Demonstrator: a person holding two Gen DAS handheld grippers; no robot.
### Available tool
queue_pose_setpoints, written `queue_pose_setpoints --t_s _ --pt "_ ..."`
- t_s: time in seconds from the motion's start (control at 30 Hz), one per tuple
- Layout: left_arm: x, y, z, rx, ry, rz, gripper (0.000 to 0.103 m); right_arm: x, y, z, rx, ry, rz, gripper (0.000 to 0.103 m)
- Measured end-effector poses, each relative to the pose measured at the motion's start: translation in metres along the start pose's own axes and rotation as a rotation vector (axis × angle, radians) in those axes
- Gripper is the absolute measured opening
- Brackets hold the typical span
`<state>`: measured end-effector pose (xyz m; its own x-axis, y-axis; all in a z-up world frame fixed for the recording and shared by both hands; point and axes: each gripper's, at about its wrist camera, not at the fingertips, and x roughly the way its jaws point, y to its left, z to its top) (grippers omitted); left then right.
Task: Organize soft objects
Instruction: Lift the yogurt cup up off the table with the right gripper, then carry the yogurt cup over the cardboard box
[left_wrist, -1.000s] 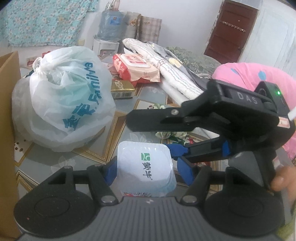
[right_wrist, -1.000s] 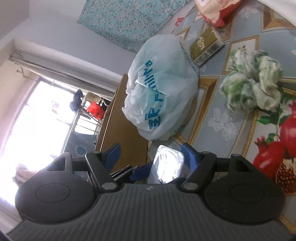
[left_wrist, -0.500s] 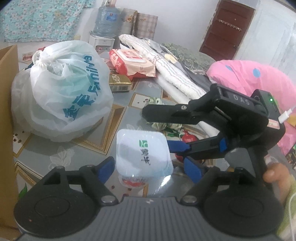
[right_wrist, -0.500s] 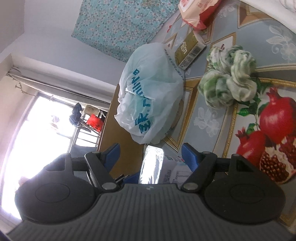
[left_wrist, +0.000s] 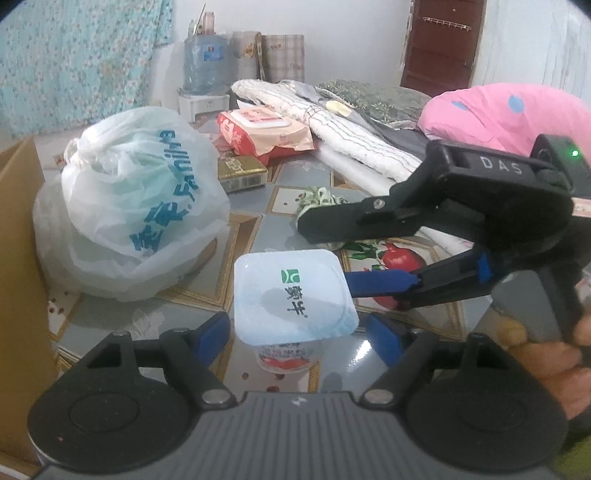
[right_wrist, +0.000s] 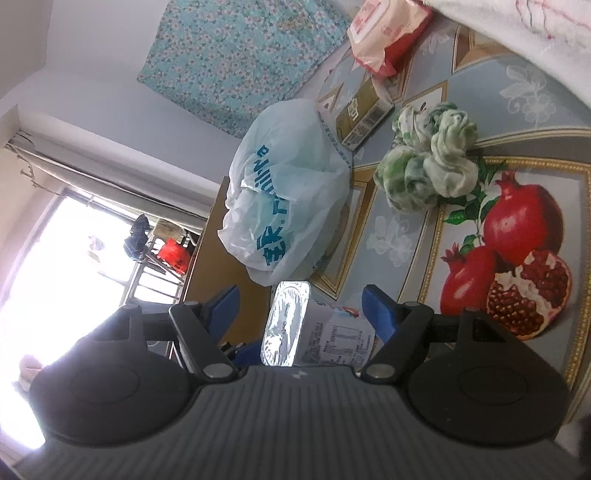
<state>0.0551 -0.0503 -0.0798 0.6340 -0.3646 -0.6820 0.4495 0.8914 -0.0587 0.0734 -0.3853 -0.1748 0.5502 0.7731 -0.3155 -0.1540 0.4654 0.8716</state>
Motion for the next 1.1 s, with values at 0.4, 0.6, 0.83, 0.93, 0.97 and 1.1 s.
queue_pose_setpoints --t_s 0.4,0.6,0.83,0.93,0.97,1.1 --pt "-0.002 -0.001 0.001 0.018 -0.042 0.024 0.065 0.007 0.008 -0.007 -0.040 0.011 -0.050 0.036" --pt "-0.009 -0.002 0.003 0.018 -0.076 0.028 0.065 0.006 0.015 -0.010 -0.078 0.000 -0.079 0.026" --pt "-0.031 0.000 0.012 0.011 -0.130 0.046 0.065 -0.001 0.035 -0.009 -0.119 -0.007 -0.053 0.026" --pt "-0.047 0.004 0.020 0.003 -0.164 0.069 0.065 -0.002 0.053 -0.006 -0.159 -0.007 -0.032 0.026" --pt "-0.055 0.006 0.024 -0.001 -0.179 0.079 0.065 -0.002 0.062 -0.004 -0.177 -0.005 -0.023 0.026" --pt "-0.086 0.017 0.038 -0.014 -0.245 0.150 0.065 0.003 0.098 0.004 -0.242 0.010 0.034 0.027"
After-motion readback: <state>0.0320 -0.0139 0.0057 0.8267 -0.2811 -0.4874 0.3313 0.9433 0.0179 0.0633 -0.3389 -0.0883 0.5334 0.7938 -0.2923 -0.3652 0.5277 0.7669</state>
